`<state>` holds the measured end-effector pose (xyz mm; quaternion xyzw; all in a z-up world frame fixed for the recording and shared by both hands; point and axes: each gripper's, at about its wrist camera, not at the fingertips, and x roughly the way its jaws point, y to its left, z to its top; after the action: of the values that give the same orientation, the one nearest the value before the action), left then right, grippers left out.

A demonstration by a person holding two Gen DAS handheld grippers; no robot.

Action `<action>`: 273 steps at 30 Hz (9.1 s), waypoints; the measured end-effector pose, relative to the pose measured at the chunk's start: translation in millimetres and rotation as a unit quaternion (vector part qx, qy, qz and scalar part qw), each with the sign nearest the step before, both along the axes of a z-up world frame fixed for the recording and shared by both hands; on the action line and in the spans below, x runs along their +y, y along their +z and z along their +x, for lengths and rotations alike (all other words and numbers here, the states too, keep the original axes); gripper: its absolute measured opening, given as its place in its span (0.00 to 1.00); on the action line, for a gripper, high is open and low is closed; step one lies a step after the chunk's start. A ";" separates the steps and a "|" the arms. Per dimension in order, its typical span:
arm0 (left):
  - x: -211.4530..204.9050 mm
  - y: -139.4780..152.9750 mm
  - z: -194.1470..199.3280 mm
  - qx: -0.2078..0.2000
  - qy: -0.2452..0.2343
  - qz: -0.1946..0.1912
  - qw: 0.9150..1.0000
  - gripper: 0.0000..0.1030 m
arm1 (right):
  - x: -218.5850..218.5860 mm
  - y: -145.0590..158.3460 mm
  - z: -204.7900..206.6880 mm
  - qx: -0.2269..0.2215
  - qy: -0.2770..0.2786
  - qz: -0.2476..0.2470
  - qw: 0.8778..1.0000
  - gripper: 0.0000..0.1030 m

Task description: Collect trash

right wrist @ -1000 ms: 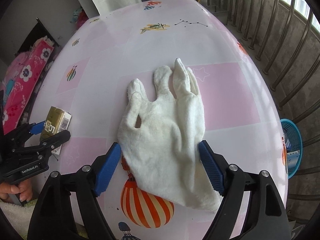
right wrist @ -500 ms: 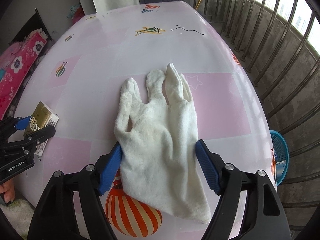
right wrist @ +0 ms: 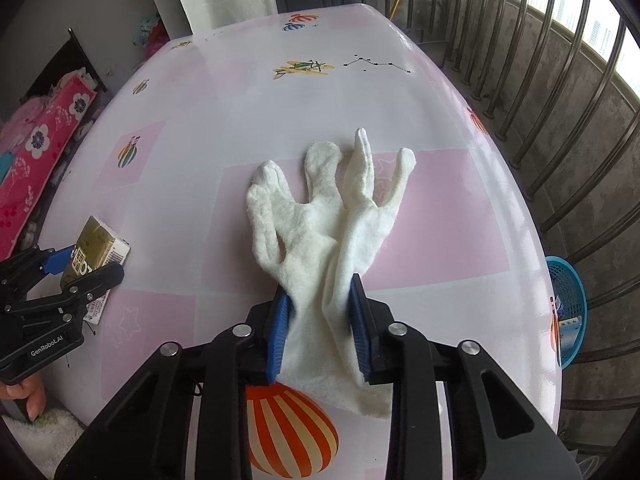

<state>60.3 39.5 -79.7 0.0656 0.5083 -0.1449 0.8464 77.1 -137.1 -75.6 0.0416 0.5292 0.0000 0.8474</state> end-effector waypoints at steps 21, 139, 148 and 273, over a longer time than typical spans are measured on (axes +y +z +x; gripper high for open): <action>2.5 18.3 -11.1 -0.030 -0.002 -0.009 0.999 0.49 | -23.8 21.2 -13.8 -0.029 -0.043 0.066 0.996 0.14; -118.3 70.7 31.6 -0.033 -0.083 -0.171 0.981 0.75 | -426.9 -223.0 -160.5 0.092 -0.513 0.181 0.834 0.53; -116.1 69.5 29.0 -0.036 -0.072 -0.168 0.982 0.75 | -444.2 -198.0 -88.4 0.074 -0.468 0.179 0.862 0.59; -107.7 76.4 -53.0 -0.052 0.112 0.047 0.991 0.92 | -121.3 62.8 -116.0 -0.077 -0.161 -0.111 0.978 0.94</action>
<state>7.3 -68.2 -3.3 0.0555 0.4736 -0.0216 0.8787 -38.9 -258.4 -12.9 0.0320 0.4454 -0.1915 0.8740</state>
